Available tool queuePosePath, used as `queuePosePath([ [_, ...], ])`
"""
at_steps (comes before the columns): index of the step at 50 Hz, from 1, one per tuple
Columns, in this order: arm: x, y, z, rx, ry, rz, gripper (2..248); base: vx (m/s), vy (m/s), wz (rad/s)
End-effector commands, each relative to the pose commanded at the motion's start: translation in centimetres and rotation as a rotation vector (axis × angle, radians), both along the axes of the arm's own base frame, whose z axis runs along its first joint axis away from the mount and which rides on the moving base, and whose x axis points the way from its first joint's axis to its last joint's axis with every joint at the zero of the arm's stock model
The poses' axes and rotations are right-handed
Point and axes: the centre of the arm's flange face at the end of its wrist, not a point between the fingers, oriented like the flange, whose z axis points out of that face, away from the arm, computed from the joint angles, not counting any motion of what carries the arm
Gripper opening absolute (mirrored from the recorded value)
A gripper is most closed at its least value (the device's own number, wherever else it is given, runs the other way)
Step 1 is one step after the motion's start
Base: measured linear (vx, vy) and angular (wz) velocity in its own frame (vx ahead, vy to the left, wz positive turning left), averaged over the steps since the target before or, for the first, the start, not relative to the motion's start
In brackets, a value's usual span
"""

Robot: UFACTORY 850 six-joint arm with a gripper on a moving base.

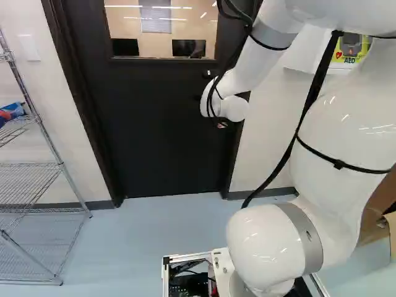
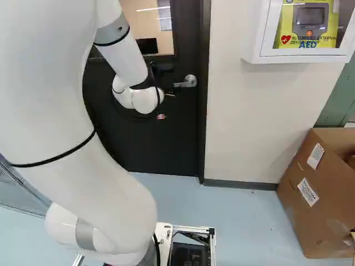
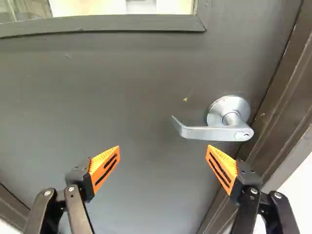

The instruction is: Open the door and move inside

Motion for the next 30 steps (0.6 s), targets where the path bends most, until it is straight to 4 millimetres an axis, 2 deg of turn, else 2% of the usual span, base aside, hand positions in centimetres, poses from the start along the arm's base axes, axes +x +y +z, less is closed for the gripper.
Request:
queuePosePath([
  [30,0.1,-0.1,3.2,0.001,-0.067,-0.003,247,0.000,0.000,0.000],
])
